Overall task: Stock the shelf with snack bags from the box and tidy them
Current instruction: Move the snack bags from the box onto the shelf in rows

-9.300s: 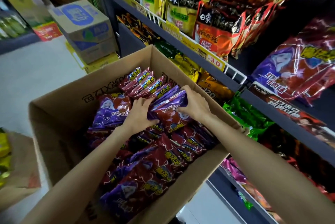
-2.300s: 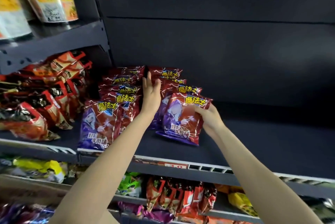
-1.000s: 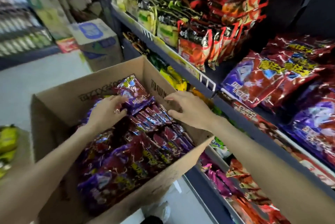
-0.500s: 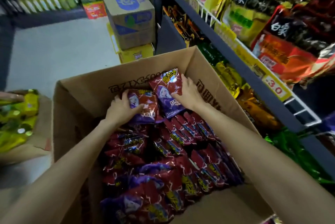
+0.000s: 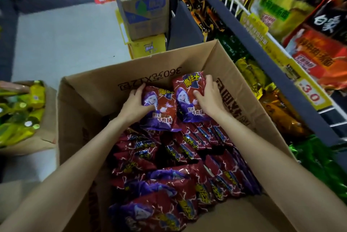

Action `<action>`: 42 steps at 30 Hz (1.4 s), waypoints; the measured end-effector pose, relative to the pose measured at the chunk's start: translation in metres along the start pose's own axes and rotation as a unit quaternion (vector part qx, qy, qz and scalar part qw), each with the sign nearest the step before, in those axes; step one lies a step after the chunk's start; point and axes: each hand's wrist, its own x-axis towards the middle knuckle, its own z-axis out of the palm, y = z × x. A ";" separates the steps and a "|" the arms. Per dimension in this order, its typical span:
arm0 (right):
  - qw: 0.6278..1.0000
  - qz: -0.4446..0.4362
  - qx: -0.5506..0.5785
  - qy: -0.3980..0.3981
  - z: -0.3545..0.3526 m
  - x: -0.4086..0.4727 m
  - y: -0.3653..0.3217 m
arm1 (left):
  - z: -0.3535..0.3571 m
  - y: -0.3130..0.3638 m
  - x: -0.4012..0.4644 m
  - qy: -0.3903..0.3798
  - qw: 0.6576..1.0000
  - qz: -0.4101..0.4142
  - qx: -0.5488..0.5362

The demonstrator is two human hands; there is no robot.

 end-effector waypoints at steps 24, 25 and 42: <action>0.840 0.034 0.486 0.239 -0.194 -0.226 0.015 | -0.012 0.168 -0.153 -0.026 0.919 0.296 -0.259; 0.820 0.032 0.501 0.273 -0.205 -0.238 0.021 | -0.005 0.186 -0.162 -0.045 0.910 0.310 -0.271; 0.798 0.174 0.293 0.497 -0.352 -0.393 0.216 | 0.146 0.390 -0.233 -0.203 0.854 0.365 -0.311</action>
